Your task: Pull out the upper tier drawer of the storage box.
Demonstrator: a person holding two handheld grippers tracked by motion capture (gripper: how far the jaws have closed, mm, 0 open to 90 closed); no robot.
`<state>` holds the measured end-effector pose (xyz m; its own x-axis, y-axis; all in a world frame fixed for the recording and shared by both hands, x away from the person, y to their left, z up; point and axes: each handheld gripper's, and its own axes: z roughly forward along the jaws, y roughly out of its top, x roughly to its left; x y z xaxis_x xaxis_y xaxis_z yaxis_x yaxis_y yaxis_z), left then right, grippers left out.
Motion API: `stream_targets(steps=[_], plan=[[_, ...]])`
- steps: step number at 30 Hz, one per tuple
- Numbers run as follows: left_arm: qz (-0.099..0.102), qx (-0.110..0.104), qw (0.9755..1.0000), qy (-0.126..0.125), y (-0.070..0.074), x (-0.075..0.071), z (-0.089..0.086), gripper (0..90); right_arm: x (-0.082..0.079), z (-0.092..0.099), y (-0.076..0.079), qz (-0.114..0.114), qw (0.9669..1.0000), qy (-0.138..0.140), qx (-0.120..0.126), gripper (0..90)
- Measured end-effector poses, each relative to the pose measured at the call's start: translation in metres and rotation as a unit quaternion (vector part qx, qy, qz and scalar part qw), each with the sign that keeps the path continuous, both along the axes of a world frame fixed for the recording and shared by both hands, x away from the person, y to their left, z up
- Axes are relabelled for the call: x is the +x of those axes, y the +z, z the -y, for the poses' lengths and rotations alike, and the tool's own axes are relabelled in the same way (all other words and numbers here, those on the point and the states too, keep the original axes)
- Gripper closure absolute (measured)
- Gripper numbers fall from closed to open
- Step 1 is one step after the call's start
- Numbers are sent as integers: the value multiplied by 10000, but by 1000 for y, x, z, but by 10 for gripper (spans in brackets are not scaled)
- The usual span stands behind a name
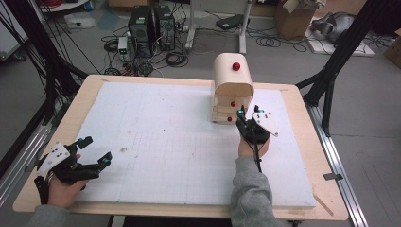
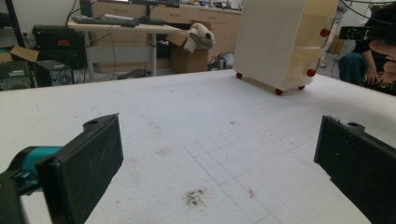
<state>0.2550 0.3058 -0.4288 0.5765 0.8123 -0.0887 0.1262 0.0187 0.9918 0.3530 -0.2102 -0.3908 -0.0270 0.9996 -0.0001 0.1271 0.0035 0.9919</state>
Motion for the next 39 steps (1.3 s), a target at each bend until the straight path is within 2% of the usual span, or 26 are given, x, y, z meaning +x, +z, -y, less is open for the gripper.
stream_targets(steps=[8, 14, 20, 25, 27, 30, 39], plan=[[-2, -17, 10000, -5, 0, 0, 1, 17, 0, 0, 0, -4, 10000, -24, -20, 500], [13, -32, 10000, -45, 1, 0, 1, 17, -2, -8, 0, 14, 10000, 4, -72, 500], [16, -22, 10000, -79, 1, 1, 3, 17, -3, -18, -1, 15, 9998, -17, -180, 500], [25, -37, 10000, -80, 1, 1, 3, 17, -4, -30, -1, -14, 9999, 66, -103, 500], [17, -17, 10000, -89, 1, 1, 4, 17, -4, -37, 0, 10, 9998, 112, -161, 500], [21, -27, 10000, -93, 1, 1, 4, 17, -4, -48, 1, -1, 9999, 115, -126, 500], [24, -21, 10000, -80, 1, 1, 2, 17, -4, -54, 0, -13, 9999, 80, -147, 500]])
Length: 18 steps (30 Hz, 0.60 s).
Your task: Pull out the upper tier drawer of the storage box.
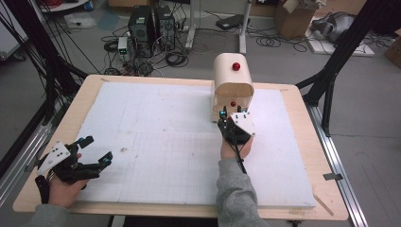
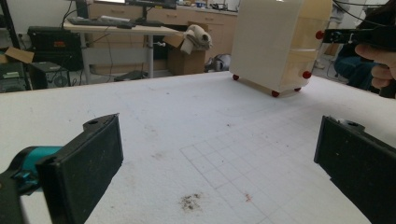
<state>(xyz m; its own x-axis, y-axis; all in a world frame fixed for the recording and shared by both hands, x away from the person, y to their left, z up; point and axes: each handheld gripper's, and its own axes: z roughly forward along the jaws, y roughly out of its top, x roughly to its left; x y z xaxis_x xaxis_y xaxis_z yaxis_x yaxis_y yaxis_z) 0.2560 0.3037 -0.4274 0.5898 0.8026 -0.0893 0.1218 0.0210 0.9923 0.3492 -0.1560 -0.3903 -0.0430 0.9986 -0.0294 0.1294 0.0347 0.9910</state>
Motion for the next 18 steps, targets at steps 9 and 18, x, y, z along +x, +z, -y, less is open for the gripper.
stream_targets(steps=[9, 18], plan=[[26, 16, 10000, -19, 0, 0, 2, 17, 12, 6, 3, -50, 10000, -23, -1, 500], [2, 10, 10000, -20, -1, 0, 2, 17, 23, 4, 3, -151, 9999, -55, -46, 500]])
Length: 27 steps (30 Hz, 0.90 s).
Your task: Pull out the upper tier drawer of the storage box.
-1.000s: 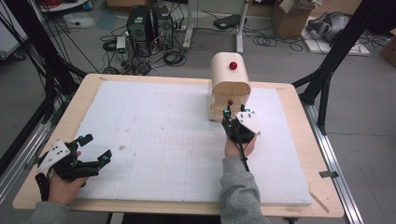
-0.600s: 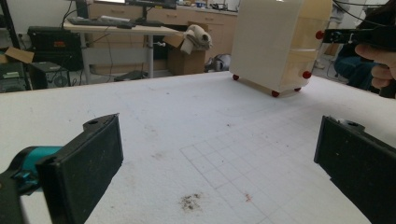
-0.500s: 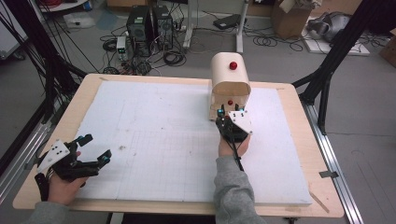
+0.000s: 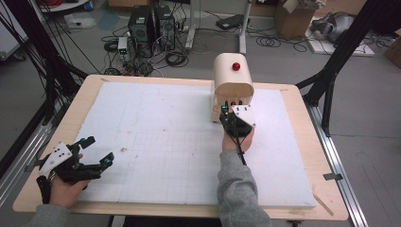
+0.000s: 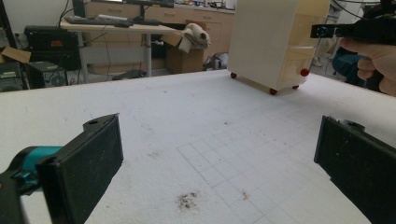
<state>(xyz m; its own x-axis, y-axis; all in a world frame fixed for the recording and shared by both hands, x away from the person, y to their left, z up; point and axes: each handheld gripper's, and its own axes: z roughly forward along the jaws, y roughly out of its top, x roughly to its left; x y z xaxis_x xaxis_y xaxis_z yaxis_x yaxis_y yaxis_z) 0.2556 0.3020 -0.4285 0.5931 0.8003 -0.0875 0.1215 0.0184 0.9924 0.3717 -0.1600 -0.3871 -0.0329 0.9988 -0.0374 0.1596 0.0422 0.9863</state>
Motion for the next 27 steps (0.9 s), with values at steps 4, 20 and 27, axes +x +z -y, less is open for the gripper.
stream_targets(steps=[4, 20, 27], plan=[[6, 6, 10000, 7, 0, 0, 0, 17, 0, 0, 0, 11, 10000, -7, 3, 507], [-13, 31, 10000, -4, 0, 0, 0, 17, -2, -3, 0, 29, 9999, -129, 16, 730], [-10, 35, 10000, 3, 0, 0, 0, 17, -2, -3, 0, 20, 9999, -158, 49, 733]])
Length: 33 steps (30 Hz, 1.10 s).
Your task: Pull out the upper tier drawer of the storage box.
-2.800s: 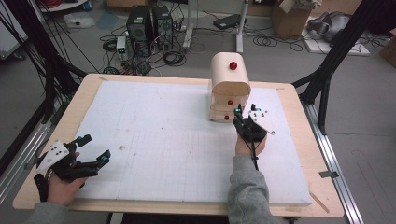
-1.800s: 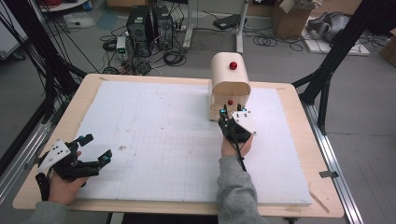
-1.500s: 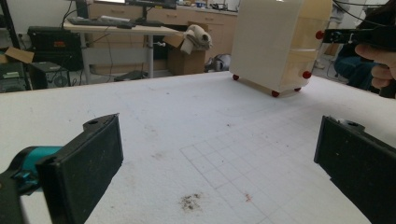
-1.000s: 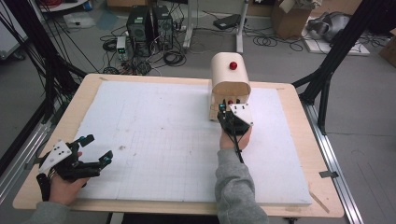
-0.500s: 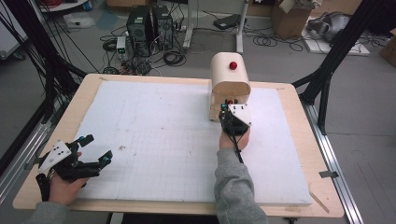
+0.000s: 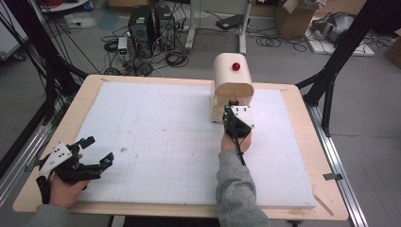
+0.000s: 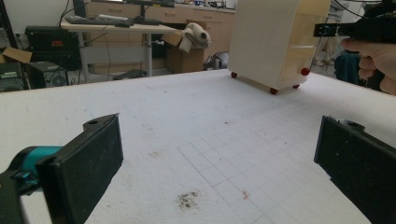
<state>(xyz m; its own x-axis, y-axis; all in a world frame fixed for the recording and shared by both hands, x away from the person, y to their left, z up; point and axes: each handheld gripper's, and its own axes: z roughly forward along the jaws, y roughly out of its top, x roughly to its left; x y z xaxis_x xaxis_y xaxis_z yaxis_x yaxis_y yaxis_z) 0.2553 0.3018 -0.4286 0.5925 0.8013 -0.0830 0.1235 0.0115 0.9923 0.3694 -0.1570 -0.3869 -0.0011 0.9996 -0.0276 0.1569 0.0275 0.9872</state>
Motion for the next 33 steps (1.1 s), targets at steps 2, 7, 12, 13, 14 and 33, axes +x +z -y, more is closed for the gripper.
stream_targets(steps=[2, 7, 12, 13, 14, 33], plan=[[-5, 3, 10000, -6, 0, 0, -1, 17, -1, 0, 0, -10, 10000, 6, -2, 734], [5, -7, 10000, 28, 0, -1, -2, 17, -7, 1, 0, 10, 10000, 26, 9, 734], [3, 9, 10000, 15, 0, -1, -2, 17, -18, 3, 0, 27, 10000, 62, 35, 734], [3, 7, 10000, 15, 0, -1, -1, 17, -21, 3, 0, 6, 10000, 72, 55, 734], [7, 2, 10000, 17, 0, -1, -2, 17, -22, 4, 0, 18, 10000, 72, 62, 734], [12, -201, 9998, -9, 3, -3, -1, 17, -42, 5, -2, 58, 9995, 245, 166, 546]])
